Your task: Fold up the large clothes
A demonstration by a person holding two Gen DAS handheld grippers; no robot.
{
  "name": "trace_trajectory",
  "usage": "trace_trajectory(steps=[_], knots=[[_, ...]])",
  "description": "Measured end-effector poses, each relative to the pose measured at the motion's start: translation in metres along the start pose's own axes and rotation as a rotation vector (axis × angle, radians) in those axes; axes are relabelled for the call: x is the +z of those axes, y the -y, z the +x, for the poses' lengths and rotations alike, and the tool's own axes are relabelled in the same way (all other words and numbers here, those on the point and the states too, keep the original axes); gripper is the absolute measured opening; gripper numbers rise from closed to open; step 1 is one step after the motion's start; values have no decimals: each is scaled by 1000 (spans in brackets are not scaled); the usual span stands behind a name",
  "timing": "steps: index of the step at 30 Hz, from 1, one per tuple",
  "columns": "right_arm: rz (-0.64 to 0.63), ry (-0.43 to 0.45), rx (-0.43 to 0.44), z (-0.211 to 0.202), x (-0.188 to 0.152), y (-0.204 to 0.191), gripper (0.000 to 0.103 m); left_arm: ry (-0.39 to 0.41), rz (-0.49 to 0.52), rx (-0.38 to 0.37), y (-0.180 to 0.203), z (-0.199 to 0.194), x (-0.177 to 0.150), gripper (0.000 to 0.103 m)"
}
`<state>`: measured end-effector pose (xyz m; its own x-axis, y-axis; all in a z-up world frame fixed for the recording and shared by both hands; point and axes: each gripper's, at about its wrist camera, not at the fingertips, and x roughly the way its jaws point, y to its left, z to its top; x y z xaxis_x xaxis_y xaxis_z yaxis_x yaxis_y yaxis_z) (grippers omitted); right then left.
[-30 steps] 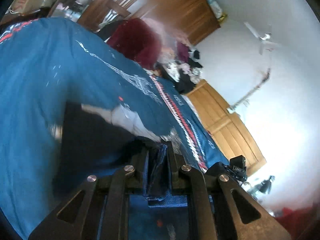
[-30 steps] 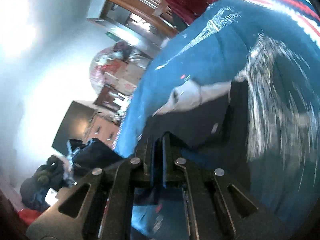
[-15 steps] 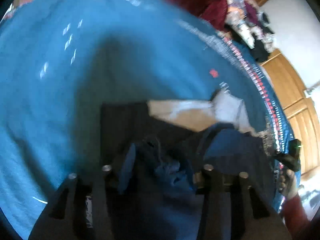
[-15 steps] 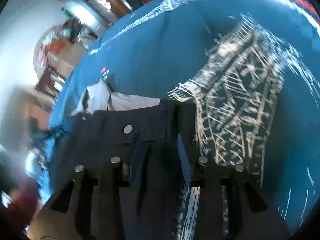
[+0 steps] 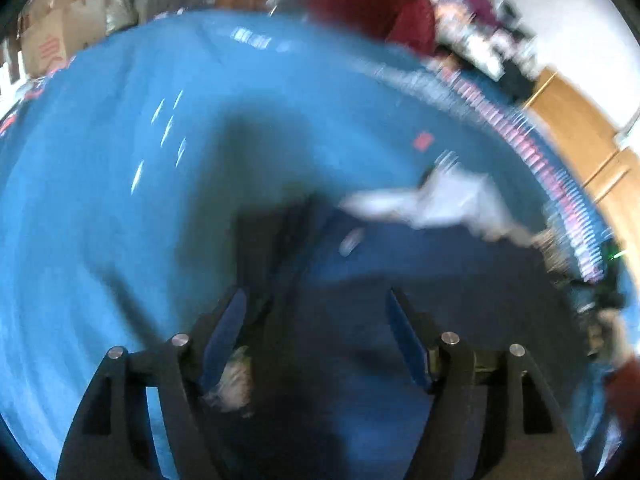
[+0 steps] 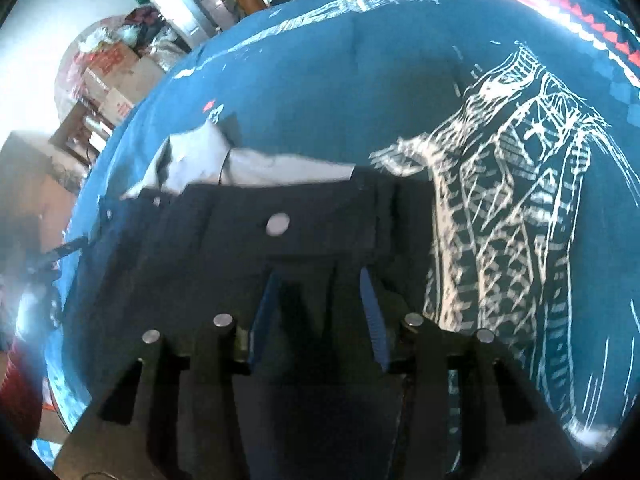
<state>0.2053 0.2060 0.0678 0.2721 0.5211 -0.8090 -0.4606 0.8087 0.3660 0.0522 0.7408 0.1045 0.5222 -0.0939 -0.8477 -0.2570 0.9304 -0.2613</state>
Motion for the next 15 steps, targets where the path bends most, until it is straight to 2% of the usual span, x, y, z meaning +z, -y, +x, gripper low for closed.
trace_trajectory(steps=[2,3,4,5,6,7,9,11,12,13,14,15], knots=[[-14,-12,-40,-2,-9,-4,45,-49,-27,111,-18,13,-13,76],[-22,-12,-91,-8,-16,-7,45,-31,-72,61,-32,7,-23,77],[-38,0,-172,-18,-25,-16,46,-18,-96,48,-38,0,-28,76],[-66,21,-216,-29,-34,-27,46,-4,-103,66,-40,-13,-33,73],[-134,62,-203,-45,-50,-52,47,23,-88,85,-36,-28,-40,74],[-196,91,-179,-55,-65,-74,47,50,-65,64,-27,-42,-47,74],[-352,145,-144,-66,-102,-128,56,102,19,-8,4,-70,-67,77],[-435,165,-115,-62,-128,-160,63,124,75,-109,34,-84,-89,82],[-443,148,-101,-53,-137,-168,63,116,80,-158,46,-84,-99,84],[-432,124,-103,-43,-142,-170,63,98,70,-173,49,-79,-107,84],[-410,103,-112,-35,-148,-166,63,66,50,-160,48,-71,-113,83],[-381,77,-122,-27,-154,-158,63,31,7,-126,38,-59,-124,78]])
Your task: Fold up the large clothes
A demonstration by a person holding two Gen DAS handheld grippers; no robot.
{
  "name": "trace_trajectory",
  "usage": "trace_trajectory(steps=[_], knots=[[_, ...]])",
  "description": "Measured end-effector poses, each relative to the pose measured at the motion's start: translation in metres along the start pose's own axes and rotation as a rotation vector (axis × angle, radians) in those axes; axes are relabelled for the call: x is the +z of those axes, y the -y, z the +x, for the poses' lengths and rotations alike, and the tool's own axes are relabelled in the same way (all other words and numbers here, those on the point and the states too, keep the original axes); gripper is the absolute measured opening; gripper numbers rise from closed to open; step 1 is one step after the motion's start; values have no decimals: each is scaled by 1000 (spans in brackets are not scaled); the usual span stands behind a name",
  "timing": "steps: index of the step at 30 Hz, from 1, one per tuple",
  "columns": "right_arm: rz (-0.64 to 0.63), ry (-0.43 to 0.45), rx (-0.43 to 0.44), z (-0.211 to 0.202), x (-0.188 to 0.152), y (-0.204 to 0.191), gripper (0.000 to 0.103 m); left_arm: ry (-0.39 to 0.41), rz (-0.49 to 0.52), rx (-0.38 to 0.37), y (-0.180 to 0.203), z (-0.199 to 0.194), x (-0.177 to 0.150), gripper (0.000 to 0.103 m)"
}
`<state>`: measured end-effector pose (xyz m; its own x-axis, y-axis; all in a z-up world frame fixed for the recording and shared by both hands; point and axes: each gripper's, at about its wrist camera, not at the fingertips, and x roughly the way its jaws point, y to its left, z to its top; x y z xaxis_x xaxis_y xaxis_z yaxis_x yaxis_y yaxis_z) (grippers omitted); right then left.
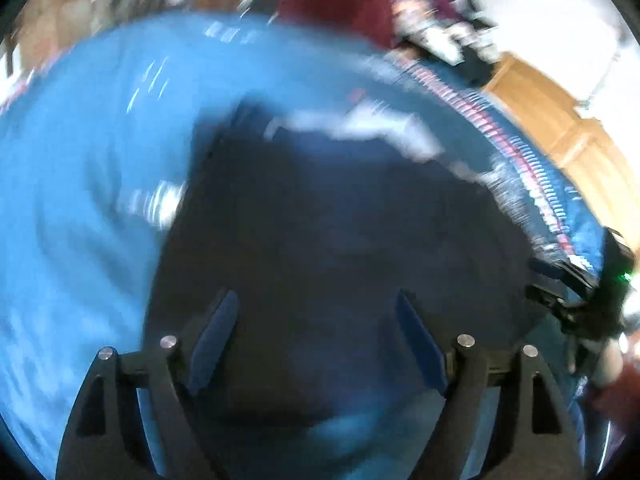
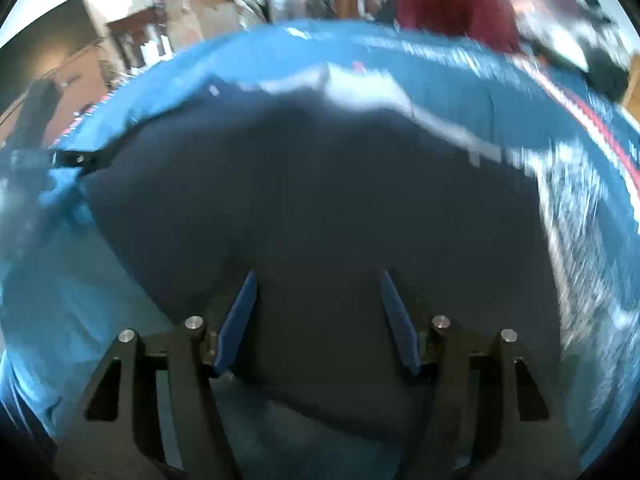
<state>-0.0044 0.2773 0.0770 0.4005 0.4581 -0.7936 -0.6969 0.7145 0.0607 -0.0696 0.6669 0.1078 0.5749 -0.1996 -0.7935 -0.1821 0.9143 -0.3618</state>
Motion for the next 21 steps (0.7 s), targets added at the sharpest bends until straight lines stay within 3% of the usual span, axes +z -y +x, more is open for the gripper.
trace_trajectory(steps=[3,4,5,6,7,9,11,14,17,21], knots=[[58,-22,-11,-7,-19,20,62,29,-97,-64,-34,-8,-18,60],[60,-20,-26,-14,-21,24,62,35,-123,-66,-42,-15,-21,59],[59,-13,-61,-25,-25,29,63,49,-139,-39,-49,-26,-24,62],[69,-10,-78,-32,-28,32,63,60,-146,10,-53,-34,-27,77],[89,-7,-85,-40,-30,34,63,63,-163,54,-60,-40,-29,80],[125,18,-103,-62,-44,34,65,94,-211,59,-71,-59,-40,80],[118,31,-142,-77,-60,27,68,105,-203,133,-69,-70,-48,83],[90,11,-199,-74,-81,20,78,86,-194,249,-62,-71,-67,95],[96,-22,-215,-60,-97,15,79,57,-156,343,-52,-67,-86,103],[133,-23,-223,-56,-97,20,90,40,-116,444,-41,-53,-93,103]])
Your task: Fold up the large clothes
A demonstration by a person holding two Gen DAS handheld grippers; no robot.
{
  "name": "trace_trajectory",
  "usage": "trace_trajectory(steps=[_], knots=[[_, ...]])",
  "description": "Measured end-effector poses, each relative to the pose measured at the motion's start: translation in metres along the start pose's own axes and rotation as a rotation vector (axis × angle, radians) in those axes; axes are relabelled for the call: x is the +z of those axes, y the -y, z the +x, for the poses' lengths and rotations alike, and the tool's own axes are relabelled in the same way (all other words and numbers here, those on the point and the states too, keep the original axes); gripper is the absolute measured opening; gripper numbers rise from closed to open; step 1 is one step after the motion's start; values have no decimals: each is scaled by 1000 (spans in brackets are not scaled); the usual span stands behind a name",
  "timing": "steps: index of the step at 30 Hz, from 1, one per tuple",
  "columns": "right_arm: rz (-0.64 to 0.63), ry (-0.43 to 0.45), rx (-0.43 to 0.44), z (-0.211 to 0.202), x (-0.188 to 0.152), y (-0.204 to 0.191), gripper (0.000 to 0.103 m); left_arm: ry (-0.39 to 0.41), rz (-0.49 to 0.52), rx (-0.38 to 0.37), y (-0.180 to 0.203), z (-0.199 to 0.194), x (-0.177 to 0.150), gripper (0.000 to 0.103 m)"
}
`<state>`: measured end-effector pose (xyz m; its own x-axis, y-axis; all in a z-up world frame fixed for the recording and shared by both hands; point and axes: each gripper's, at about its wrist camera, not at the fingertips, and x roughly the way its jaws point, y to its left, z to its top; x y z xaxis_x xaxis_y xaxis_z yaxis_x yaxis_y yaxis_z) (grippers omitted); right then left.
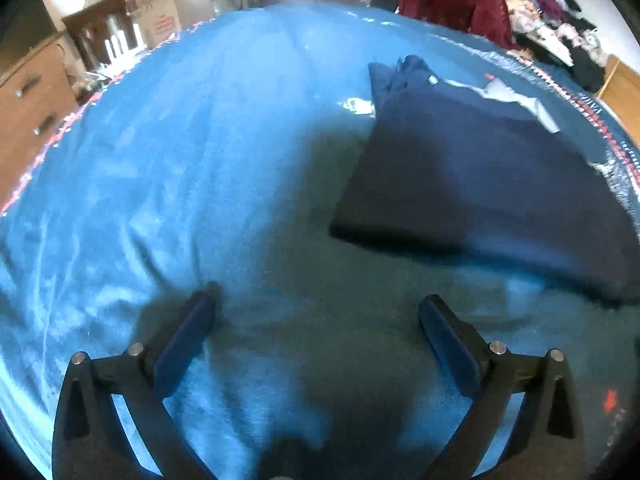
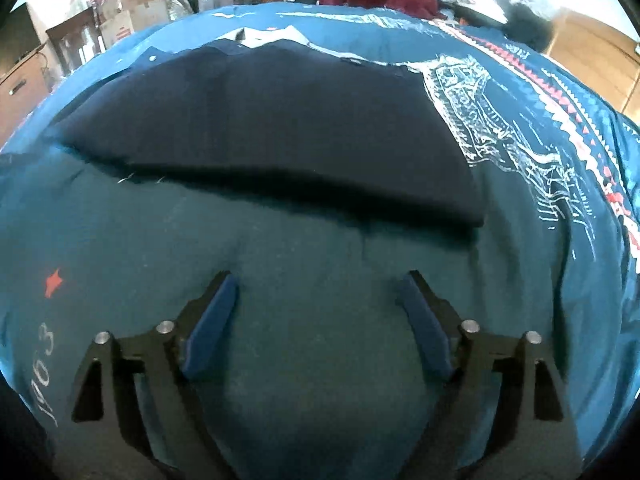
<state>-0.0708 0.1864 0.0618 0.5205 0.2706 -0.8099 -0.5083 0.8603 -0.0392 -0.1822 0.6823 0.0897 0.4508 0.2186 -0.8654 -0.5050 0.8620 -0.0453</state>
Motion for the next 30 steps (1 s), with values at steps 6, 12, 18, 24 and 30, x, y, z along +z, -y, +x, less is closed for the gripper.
trace_trajectory(steps=[6,12,18,24,30], knots=[[98,-53,20,10,-1,12,103,0,-13,22,0,6,-2,103],[124,-31,54,10,-4,16,103,38,-28,-1,1,11,1,103],[146,12,80,9,-7,19,103,56,-43,-20,-3,9,-2,103],[128,15,65,12,-6,17,103,65,-33,-4,-1,10,-2,103],[126,22,61,12,-7,17,103,65,-24,9,1,11,-2,103]])
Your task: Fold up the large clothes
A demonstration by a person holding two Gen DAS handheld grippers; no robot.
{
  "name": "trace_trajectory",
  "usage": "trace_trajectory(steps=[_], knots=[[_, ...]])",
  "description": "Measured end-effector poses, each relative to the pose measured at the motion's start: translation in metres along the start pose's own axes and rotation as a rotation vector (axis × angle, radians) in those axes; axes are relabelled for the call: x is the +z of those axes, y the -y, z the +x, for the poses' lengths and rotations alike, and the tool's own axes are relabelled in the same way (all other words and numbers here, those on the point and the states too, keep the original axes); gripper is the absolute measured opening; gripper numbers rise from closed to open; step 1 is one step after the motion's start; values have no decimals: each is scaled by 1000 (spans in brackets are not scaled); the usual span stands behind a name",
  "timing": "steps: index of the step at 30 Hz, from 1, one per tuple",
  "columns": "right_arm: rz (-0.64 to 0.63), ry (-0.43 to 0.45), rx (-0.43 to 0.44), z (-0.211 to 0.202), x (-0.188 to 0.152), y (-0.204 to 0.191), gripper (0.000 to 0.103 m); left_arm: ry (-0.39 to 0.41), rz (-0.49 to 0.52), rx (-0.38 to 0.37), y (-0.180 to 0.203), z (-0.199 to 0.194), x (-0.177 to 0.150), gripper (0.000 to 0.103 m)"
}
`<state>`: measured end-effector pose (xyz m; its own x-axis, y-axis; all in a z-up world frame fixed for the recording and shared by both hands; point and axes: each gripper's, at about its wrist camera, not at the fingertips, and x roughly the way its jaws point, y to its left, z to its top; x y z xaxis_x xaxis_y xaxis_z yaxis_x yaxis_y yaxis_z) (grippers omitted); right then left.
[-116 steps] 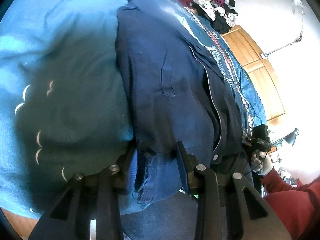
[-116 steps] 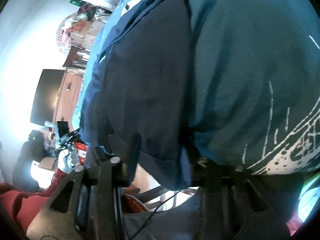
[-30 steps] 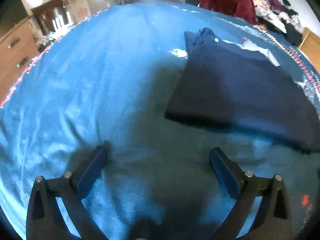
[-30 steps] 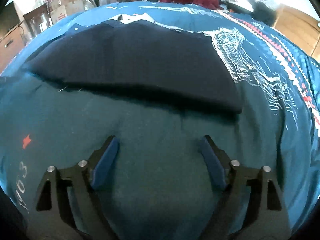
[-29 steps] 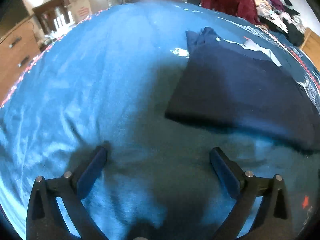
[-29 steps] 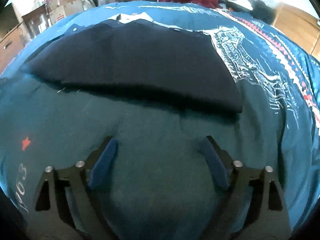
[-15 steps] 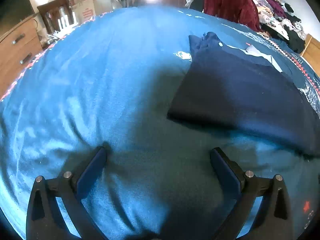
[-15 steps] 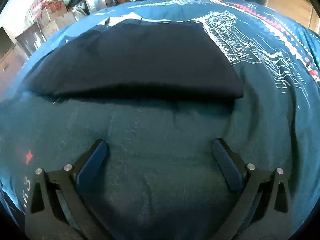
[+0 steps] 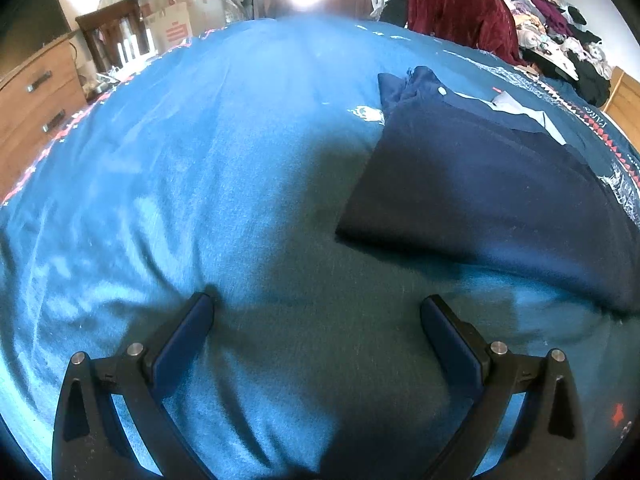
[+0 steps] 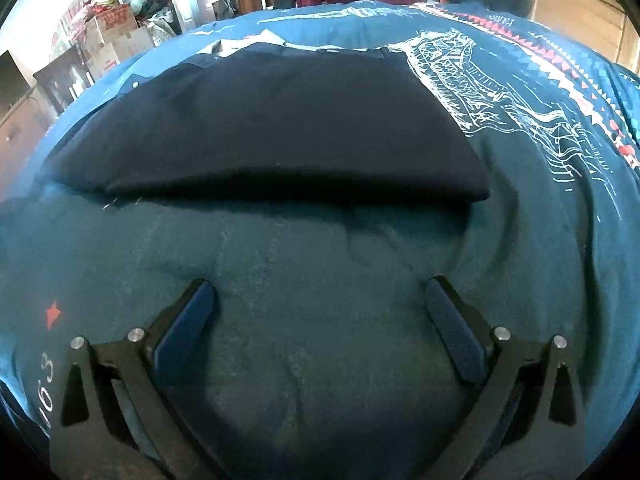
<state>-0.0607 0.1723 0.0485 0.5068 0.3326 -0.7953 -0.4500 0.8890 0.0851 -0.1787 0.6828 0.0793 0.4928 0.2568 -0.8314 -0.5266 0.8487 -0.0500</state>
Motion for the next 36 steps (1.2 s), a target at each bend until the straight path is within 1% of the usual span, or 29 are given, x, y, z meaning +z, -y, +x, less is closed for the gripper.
trace_trajectory(steps=[36], knots=[[5,2,8,2,1,0,103,-1,1,0,1,0,0,103]])
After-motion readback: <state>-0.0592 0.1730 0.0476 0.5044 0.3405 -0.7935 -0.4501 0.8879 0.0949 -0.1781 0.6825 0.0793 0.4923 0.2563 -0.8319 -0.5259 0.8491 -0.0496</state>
